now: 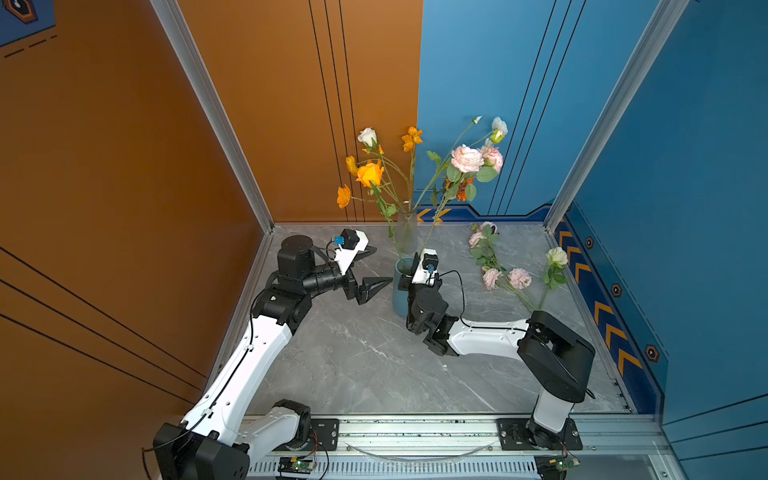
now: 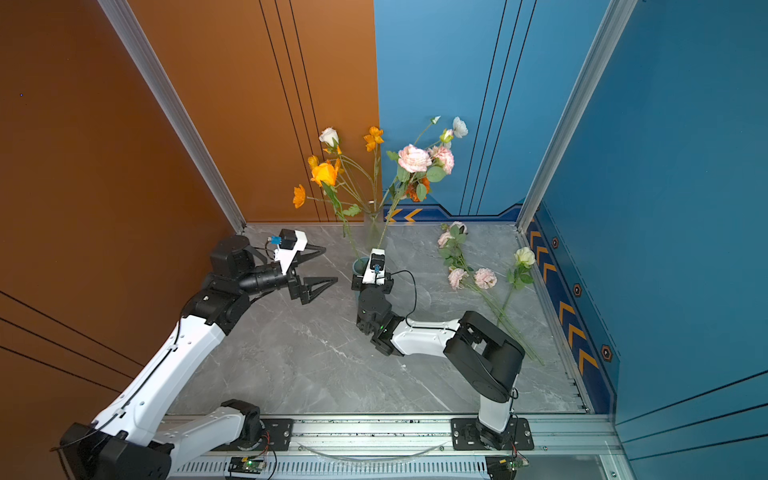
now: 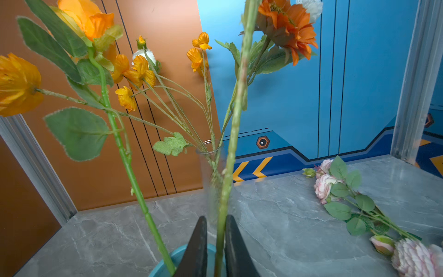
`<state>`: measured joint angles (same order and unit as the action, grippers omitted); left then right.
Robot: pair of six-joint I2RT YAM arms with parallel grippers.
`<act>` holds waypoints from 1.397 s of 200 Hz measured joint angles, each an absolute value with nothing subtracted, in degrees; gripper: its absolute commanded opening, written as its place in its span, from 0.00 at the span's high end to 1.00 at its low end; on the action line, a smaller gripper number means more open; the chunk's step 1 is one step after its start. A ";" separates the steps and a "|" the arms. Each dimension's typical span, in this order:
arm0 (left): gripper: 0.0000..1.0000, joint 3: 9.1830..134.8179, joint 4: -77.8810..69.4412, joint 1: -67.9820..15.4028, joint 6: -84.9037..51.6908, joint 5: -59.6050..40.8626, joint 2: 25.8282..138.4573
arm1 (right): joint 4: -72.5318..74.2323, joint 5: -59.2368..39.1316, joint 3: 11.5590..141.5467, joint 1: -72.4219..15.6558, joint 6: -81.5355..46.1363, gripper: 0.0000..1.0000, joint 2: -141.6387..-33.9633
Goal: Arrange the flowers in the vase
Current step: 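Open the right gripper and withdraw it toward the remaining roses, then close the right gripper around several pink rose stems together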
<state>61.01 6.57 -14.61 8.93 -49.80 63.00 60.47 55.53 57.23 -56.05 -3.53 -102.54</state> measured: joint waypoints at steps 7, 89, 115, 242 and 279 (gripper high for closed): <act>0.02 61.01 6.57 -14.61 8.93 -49.80 63.00 | 59.83 55.37 57.23 -56.01 -4.01 0.75 -102.30; 0.02 61.01 6.57 -14.57 8.93 -49.80 63.00 | 56.75 53.84 56.84 -55.92 -6.17 0.51 -101.41; 0.02 61.01 6.57 -14.57 8.93 -49.87 63.00 | 55.81 53.76 55.77 -56.10 -4.56 0.33 -99.33; 0.02 60.60 5.98 -20.49 8.62 -47.18 64.75 | -8.10 31.11 52.88 -30.35 -16.86 0.00 -62.83; 0.02 59.07 5.32 -32.12 9.65 -42.46 66.54 | -23.03 16.91 53.89 -3.22 -20.01 0.04 -64.36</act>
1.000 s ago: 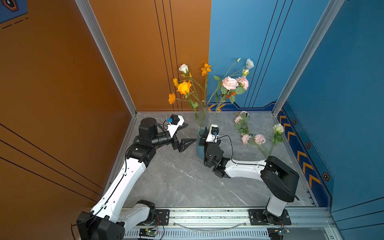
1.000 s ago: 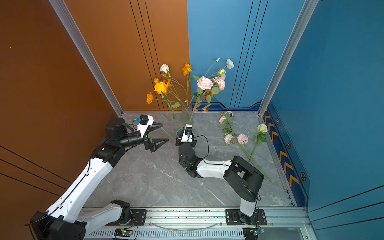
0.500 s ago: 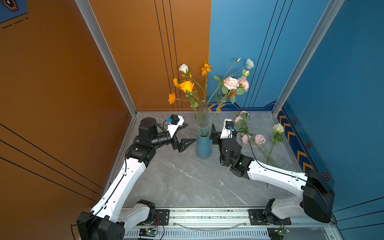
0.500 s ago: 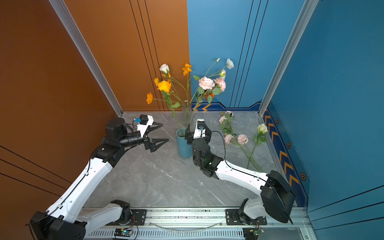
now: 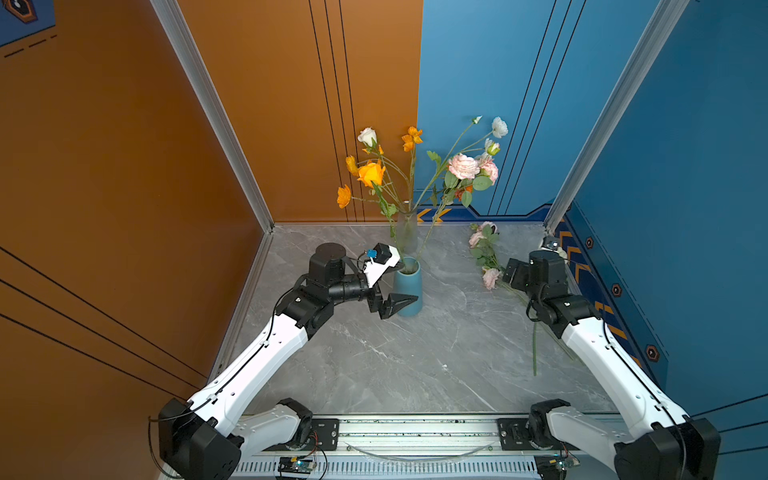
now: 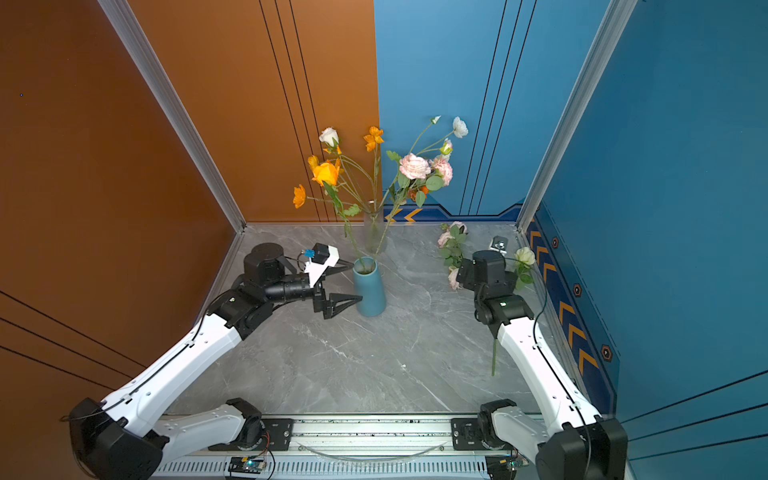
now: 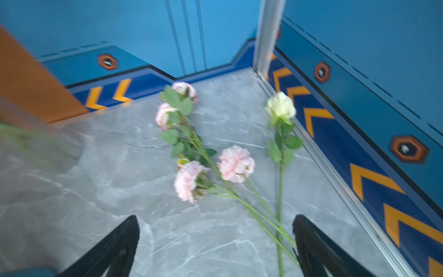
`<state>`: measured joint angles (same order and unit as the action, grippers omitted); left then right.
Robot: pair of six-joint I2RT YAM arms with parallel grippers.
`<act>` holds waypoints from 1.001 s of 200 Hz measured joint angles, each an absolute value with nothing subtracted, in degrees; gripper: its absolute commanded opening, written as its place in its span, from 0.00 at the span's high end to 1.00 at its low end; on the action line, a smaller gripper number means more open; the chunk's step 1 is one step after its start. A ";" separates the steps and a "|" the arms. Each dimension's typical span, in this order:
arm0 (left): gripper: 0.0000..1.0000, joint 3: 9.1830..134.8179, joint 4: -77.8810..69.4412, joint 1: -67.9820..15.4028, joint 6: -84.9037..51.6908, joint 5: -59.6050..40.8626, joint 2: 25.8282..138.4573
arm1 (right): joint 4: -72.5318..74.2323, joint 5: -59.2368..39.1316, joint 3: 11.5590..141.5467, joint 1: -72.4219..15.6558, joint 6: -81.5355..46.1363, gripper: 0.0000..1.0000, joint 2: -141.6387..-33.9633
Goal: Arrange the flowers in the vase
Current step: 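Close the right gripper around several pink rose stems together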
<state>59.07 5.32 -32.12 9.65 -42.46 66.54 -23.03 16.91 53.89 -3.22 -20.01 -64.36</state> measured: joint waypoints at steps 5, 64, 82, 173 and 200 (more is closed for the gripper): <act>0.02 58.78 5.34 -33.56 9.82 -41.87 67.05 | -24.25 15.00 53.87 -0.16 -20.23 0.06 -65.23; 0.02 58.52 7.97 -39.40 11.35 -39.16 72.64 | -32.56 7.62 56.14 9.96 -14.50 0.45 -81.21; 0.02 58.57 8.05 -39.40 11.86 -38.92 72.25 | -33.56 7.03 57.65 10.79 -12.45 0.50 -86.80; 0.02 58.61 8.60 -39.05 12.60 -38.74 72.05 | -34.98 7.49 58.65 14.96 -10.26 0.58 -95.55; 0.02 58.61 8.62 -38.83 12.60 -38.74 71.94 | -34.96 7.46 58.72 14.98 -10.04 0.59 -96.97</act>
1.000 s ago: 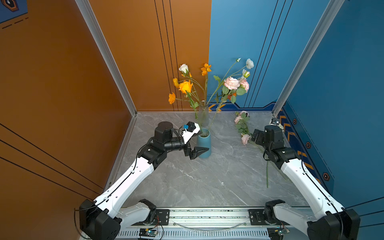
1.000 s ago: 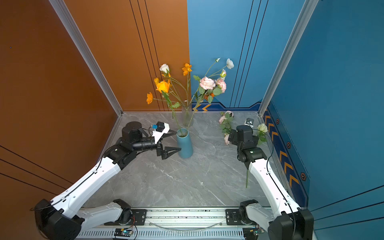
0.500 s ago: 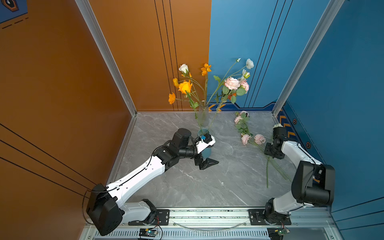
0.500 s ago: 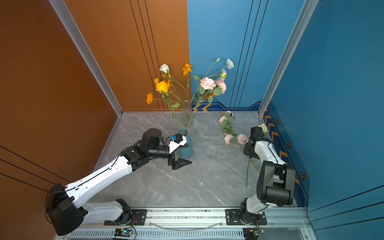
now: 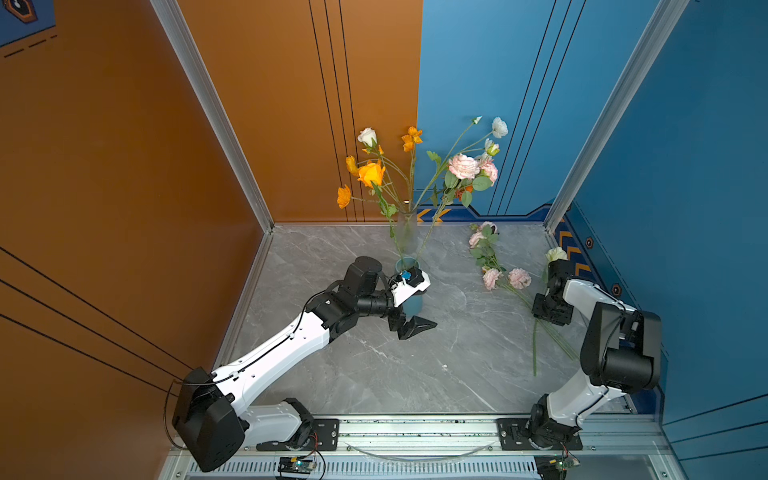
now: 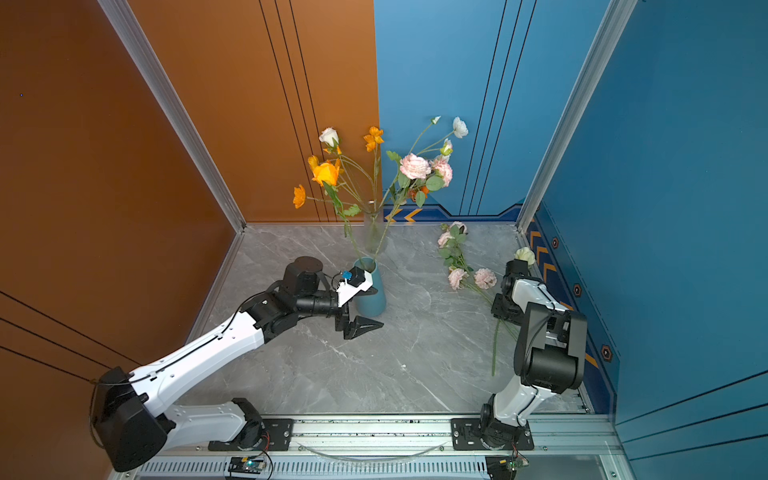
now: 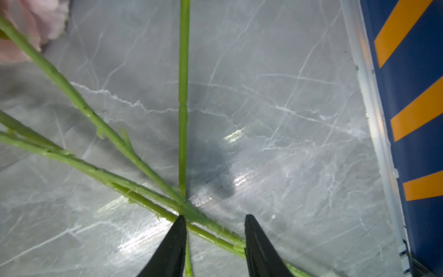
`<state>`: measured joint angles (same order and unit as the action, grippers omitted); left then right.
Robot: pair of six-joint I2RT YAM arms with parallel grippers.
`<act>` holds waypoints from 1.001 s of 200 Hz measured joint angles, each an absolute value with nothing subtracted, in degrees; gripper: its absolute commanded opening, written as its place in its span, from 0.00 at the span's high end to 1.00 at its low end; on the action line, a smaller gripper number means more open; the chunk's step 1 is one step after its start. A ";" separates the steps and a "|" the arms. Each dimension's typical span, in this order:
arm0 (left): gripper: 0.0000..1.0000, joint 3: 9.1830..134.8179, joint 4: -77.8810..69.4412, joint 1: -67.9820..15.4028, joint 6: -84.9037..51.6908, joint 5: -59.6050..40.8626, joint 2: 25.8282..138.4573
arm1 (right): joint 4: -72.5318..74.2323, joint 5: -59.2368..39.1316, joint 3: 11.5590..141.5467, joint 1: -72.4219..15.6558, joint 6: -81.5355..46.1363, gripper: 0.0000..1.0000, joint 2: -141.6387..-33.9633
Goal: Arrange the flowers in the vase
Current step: 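Close the right gripper around several pink rose stems together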
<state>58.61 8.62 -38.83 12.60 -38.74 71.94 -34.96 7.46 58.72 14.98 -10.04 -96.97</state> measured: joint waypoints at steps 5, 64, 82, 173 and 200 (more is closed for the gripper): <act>0.02 58.61 8.64 -38.79 12.60 -38.72 71.90 | -34.98 7.44 58.78 14.98 -10.02 0.60 -97.25; 0.02 58.92 8.78 -38.30 12.60 -38.74 71.75 | -33.74 3.57 60.18 15.00 -7.88 0.70 -100.31; 0.02 58.92 8.80 -38.28 12.60 -38.74 71.72 | -33.36 1.48 60.18 14.92 -7.20 0.72 -100.31; 0.02 58.92 8.80 -38.15 12.58 -38.74 71.72 | -32.36 -1.32 60.16 9.96 -5.28 0.92 -98.76; 0.02 58.94 8.80 -37.98 12.56 -38.76 71.68 | -32.40 -1.30 60.16 8.75 -5.23 1.00 -98.00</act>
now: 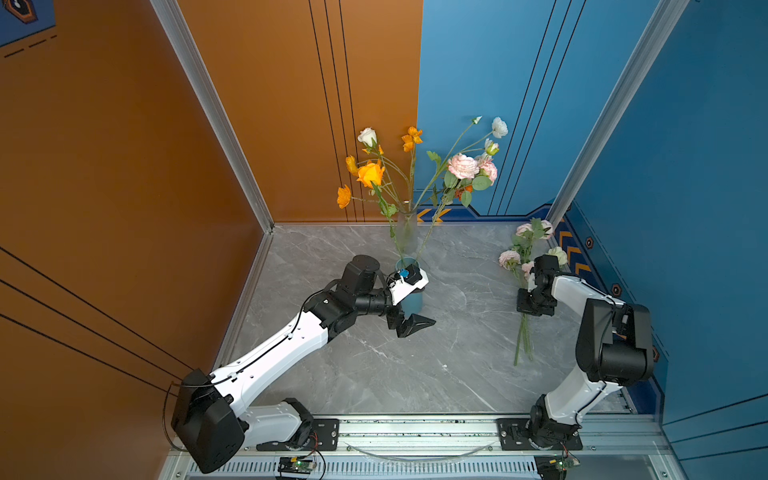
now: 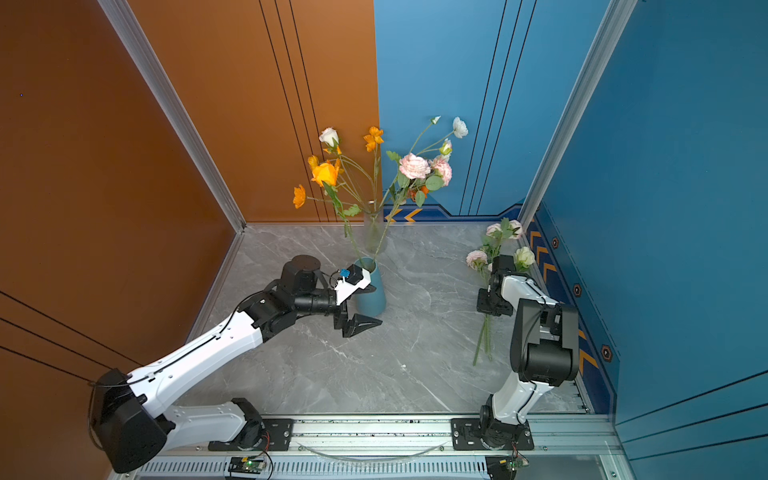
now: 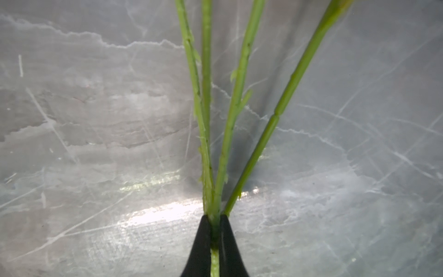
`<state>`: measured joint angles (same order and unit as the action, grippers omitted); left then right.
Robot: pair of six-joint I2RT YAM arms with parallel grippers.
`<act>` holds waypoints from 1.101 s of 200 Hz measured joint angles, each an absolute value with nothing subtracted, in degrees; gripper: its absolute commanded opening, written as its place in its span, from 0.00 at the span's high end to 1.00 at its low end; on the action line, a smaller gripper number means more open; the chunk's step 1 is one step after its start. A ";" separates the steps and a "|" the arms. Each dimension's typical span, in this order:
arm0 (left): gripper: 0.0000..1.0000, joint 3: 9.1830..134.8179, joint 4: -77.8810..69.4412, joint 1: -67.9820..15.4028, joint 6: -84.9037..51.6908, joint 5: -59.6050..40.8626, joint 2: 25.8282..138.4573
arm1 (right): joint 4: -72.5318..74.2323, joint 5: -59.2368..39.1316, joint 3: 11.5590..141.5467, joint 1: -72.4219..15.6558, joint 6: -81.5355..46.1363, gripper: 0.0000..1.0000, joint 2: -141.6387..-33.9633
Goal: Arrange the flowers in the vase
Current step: 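Close the right gripper around several pink rose stems together, then lift the bunch of pink roses upright with the right gripper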
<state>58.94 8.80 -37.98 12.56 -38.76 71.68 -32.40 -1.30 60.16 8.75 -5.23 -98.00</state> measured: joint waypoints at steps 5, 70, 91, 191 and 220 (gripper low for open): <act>0.02 58.94 8.80 -37.93 12.56 -38.76 71.68 | -32.40 -1.30 60.16 8.54 -5.30 1.00 -97.84; 0.02 58.94 8.80 -37.54 12.53 -38.81 71.68 | -34.39 0.82 60.69 2.94 -5.30 1.00 -93.97; 0.02 58.94 8.80 -37.10 12.53 -38.83 71.68 | -37.04 2.09 62.70 1.56 -5.43 1.00 -92.92; 0.02 58.94 9.02 -32.40 12.64 -40.14 67.37 | -40.25 1.39 64.90 1.45 -13.13 1.00 -73.36; 0.02 58.94 8.97 -27.44 12.64 -41.63 63.68 | -30.59 -0.45 59.64 0.23 -18.44 1.00 -61.52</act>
